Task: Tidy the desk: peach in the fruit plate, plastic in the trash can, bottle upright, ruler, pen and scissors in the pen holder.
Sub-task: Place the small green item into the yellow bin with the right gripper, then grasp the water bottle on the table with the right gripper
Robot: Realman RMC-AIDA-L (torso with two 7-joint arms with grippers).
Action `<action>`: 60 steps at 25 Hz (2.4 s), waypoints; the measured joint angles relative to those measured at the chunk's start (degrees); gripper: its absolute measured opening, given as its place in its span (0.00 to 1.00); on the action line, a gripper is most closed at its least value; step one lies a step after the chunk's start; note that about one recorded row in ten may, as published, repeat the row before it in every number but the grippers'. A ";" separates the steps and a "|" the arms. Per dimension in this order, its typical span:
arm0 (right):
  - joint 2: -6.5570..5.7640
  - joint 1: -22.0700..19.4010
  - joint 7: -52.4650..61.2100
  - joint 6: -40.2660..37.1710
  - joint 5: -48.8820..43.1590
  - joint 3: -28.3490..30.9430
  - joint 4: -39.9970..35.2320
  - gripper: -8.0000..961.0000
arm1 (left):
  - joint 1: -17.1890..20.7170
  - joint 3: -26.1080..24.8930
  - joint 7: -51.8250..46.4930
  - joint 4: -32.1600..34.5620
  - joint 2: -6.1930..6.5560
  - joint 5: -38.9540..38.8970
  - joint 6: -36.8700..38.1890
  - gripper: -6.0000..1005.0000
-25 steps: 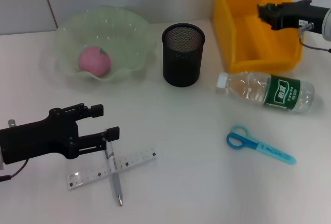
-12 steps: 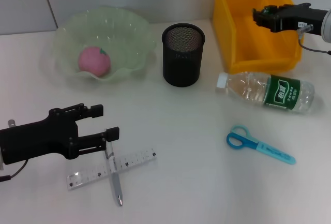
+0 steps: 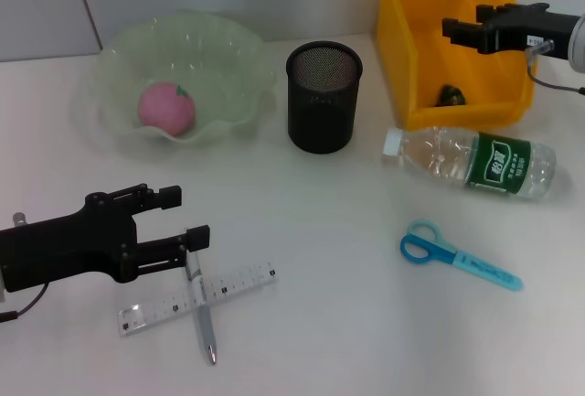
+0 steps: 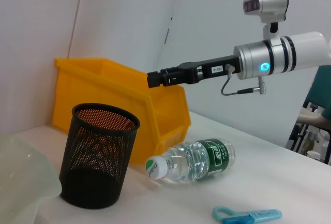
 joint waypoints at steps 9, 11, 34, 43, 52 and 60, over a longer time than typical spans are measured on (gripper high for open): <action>-2.09 -1.45 11.34 -12.68 -0.37 0.42 -8.19 0.64 | 0.02 0.00 -0.06 0.00 0.10 0.00 0.03 0.78; -2.22 -1.85 11.65 -15.43 -1.03 0.44 -10.64 0.71 | 0.04 -0.01 -0.06 0.00 0.11 0.00 0.04 0.78; -7.66 15.18 14.17 -44.35 -41.90 -2.83 -11.33 0.86 | 0.05 -2.02 -0.30 0.00 -0.54 0.00 -0.07 0.78; -6.10 15.61 13.60 -36.74 -44.46 -10.68 -5.79 0.86 | 0.17 -3.08 -0.06 0.00 -1.24 0.00 -0.07 0.78; -4.82 15.90 13.31 -31.86 -47.59 -13.29 -1.82 0.86 | 0.22 -3.16 -0.25 0.00 -1.66 0.00 -0.07 0.78; -3.48 15.91 13.29 -28.60 -48.62 -15.79 0.60 0.86 | 0.27 -3.16 -0.29 0.00 -1.74 0.00 -0.03 0.78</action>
